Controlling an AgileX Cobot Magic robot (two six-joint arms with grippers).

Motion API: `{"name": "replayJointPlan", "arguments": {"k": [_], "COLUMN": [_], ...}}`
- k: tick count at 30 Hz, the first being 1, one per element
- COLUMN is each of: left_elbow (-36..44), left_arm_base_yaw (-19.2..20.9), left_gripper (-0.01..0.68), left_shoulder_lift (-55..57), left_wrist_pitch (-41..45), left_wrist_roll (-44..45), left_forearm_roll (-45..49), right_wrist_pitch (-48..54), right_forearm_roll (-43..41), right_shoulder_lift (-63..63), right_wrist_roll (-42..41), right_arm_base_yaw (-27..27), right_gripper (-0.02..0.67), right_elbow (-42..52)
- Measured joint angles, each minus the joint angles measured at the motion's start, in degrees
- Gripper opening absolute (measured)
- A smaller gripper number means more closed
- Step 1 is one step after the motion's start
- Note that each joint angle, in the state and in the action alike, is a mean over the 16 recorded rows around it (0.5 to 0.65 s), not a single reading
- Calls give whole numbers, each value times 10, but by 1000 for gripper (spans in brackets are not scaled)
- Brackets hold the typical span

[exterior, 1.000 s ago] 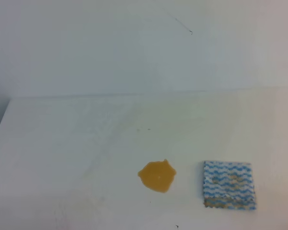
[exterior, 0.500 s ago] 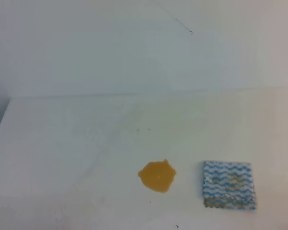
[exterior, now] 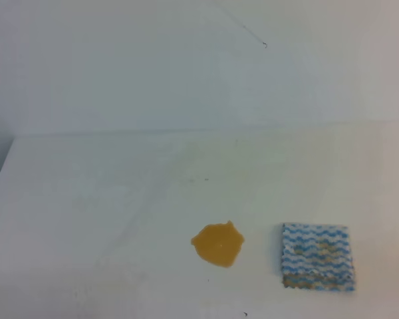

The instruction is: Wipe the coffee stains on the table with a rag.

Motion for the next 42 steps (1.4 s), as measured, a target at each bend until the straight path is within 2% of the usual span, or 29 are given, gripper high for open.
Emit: {"name": "replayJointPlan", "arguments": {"k": [9, 15, 20, 26, 32, 36, 42], "left_elbow": [0, 0, 0, 0, 0, 0, 0], "left_arm_base_yaw": [0, 0, 0, 0, 0, 0, 0], "left_gripper": [-1, -1, -1, -1, -1, -1, -1], "left_shoulder_lift": [0, 0, 0, 0, 0, 0, 0], "left_wrist_pitch": [0, 0, 0, 0, 0, 0, 0], "left_wrist_roll": [0, 0, 1, 1, 1, 1, 0], "left_forearm_roll": [0, 0, 0, 0, 0, 0, 0], "right_wrist_pitch": [-250, -289, -163, 98, 322, 382, 380], "right_forearm_roll": [-17, 18, 43, 56, 53, 59, 98], "right_shoulder_lift": [0, 1, 12, 80, 217, 333, 507], "right_wrist_roll": [31, 51, 53, 34, 8, -28, -102], "right_arm_base_yaw": [0, 0, 0, 0, 0, 5, 36], "right_gripper": [-4, -4, -3, -3, -2, -1, 40], "right_elbow": [0, -20, -94, -251, -401, -457, -481]}}
